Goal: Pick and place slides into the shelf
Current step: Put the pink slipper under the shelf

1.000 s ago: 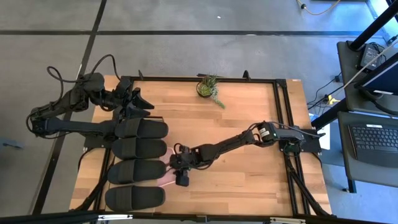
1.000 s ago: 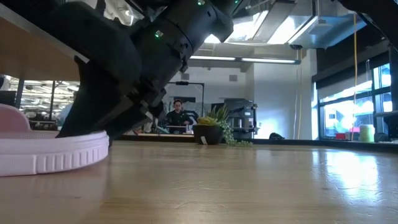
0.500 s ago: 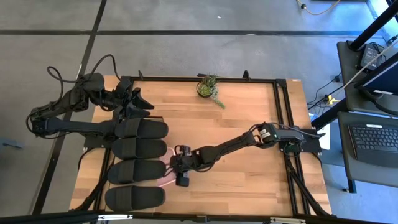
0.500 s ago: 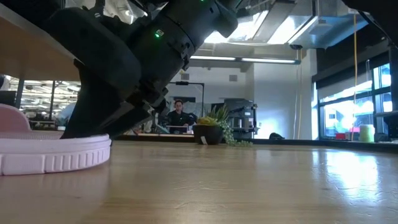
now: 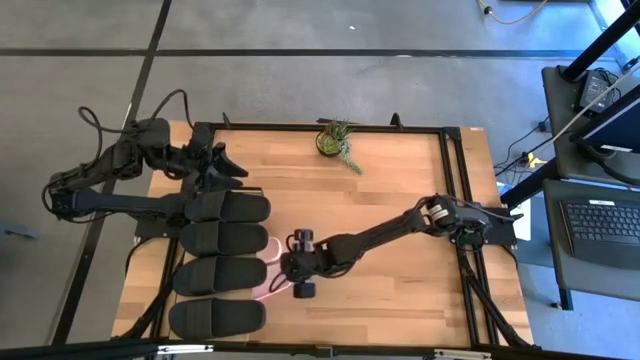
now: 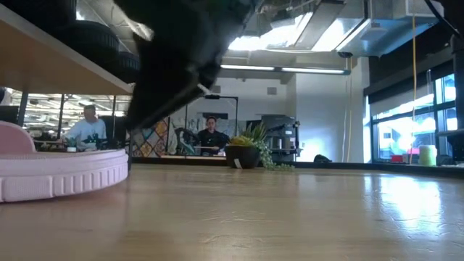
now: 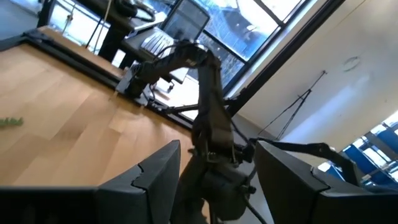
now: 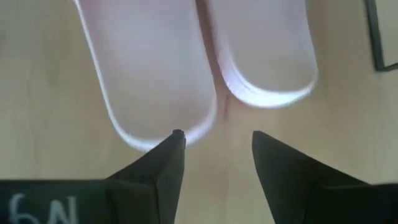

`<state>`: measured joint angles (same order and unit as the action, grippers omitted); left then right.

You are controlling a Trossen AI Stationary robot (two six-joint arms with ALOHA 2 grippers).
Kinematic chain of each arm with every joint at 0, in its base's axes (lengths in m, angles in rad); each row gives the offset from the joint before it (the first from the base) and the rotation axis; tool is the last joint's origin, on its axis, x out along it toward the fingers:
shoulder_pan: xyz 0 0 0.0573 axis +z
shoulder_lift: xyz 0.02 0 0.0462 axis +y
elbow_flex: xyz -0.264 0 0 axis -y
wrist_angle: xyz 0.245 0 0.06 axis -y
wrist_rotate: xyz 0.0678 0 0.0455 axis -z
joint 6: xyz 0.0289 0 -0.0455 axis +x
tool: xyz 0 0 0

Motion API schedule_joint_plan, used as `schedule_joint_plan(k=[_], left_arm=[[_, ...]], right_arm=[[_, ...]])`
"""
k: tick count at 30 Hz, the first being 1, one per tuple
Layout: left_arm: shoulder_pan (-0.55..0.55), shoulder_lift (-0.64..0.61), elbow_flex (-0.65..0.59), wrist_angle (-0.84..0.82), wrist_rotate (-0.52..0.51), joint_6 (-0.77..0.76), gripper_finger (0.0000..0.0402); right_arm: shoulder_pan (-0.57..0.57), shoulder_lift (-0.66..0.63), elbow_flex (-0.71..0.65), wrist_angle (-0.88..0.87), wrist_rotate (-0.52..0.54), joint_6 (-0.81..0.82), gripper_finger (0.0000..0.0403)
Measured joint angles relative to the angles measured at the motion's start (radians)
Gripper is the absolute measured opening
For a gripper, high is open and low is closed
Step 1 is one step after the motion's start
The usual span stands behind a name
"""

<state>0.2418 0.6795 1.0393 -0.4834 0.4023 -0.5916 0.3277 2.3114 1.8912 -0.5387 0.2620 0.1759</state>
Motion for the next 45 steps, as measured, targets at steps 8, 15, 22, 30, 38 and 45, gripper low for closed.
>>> schedule_joint_plan(k=[8, 15, 22, 30, 38, 45], left_arm=[[-0.004, 0.0, 0.0, -0.04, 0.0, -0.001, 0.0199], [-0.016, 0.0, 0.0, -0.043, -0.001, -0.001, 0.0199], [-0.016, 0.001, 0.0, -0.042, -0.028, 0.0, 0.0199], [-0.016, 0.001, 0.0, -0.041, -0.031, 0.0, 0.0199], [-0.016, 0.001, 0.0, -0.049, -0.031, 0.002, 0.0199], [-0.016, 0.001, 0.0, -0.059, -0.031, 0.002, 0.0199]], right_arm=[[-0.002, -0.006, 0.0, -0.168, -0.133, -0.163, 0.0187], [-0.003, -0.001, 0.0, -0.129, -0.152, -0.256, 0.0187], [-0.004, 0.001, 0.0, -0.073, -0.152, -0.272, 0.0187], [-0.011, 0.032, 0.0, -0.011, -0.175, -0.317, 0.0187], [-0.017, 0.061, 0.0, 0.011, -0.212, -0.263, 0.0187], [-0.017, 0.065, 0.0, 0.061, -0.226, -0.249, 0.0187]])
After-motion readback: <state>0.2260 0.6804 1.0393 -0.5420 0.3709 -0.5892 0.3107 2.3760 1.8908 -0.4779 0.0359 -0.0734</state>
